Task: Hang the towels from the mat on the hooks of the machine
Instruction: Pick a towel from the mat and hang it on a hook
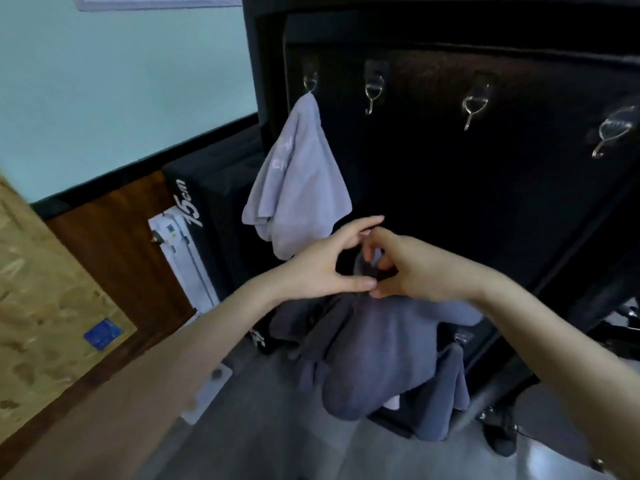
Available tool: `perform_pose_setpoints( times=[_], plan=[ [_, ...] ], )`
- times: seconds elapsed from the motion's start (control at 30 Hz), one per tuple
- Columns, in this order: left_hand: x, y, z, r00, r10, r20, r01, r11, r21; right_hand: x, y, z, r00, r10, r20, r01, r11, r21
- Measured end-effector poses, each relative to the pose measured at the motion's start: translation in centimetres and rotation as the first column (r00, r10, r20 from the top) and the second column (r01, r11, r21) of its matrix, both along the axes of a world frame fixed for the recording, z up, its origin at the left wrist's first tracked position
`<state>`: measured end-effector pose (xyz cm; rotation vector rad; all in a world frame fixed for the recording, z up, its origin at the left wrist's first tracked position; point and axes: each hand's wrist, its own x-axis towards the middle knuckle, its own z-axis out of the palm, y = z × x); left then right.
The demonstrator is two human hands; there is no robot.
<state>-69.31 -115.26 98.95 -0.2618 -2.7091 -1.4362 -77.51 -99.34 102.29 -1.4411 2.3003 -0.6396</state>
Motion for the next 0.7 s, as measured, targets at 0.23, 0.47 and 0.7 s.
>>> perform_pose_setpoints(
  times=[0.23,0.47,0.7],
  plan=[
    [-6.1,-3.0,3.7,0.993,-0.106,0.054,0.098,0.987,0.130,-5.0,-0.8,3.7,0.925,-0.192,0.328,0.247,0.959,-0.137],
    [-8.7,-6.2,6.7,1.000,0.003,-0.006,0.001,0.818,0.575,-6.7,-2.0,3.7,0.890,-0.135,0.435,0.367,0.778,-0.510],
    [-14.2,-7.7,8.7,0.963,0.270,0.007,-0.189,0.658,0.729,-8.9,-8.3,4.7,0.841,-0.500,0.206,0.453,0.443,-0.774]
  ],
)
